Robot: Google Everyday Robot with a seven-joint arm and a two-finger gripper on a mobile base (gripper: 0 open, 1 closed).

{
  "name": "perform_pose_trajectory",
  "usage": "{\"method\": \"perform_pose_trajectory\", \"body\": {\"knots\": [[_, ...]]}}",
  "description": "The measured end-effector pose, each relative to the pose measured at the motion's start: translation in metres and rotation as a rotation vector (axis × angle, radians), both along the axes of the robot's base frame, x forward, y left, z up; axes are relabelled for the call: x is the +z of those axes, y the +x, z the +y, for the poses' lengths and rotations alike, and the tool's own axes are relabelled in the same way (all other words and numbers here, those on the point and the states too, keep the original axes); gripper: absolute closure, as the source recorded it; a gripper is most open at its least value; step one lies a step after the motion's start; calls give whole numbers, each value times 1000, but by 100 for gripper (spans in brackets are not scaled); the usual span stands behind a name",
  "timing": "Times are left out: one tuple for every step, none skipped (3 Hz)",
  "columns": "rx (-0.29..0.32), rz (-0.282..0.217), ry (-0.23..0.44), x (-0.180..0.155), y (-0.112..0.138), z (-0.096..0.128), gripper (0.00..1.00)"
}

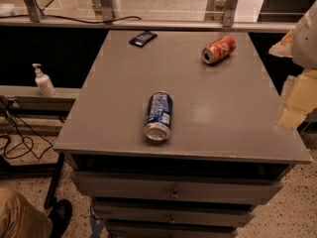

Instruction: Move coke can near rxbar blueberry

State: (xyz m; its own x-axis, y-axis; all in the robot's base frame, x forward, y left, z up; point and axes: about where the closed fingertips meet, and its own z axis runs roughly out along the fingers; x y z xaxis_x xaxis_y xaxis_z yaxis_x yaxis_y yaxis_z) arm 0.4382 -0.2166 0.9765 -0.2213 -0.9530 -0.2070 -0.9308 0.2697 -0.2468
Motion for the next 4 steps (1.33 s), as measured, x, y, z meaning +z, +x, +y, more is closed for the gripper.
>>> {"method": "perform_pose_trajectory", "body": {"knots": [[0, 0, 0, 0, 0, 0, 0], [-35, -16, 57, -5, 23, -2, 0], [-30, -89, 95, -16, 68, -7, 0], [36, -217, 99, -16, 126, -9, 0]]}}
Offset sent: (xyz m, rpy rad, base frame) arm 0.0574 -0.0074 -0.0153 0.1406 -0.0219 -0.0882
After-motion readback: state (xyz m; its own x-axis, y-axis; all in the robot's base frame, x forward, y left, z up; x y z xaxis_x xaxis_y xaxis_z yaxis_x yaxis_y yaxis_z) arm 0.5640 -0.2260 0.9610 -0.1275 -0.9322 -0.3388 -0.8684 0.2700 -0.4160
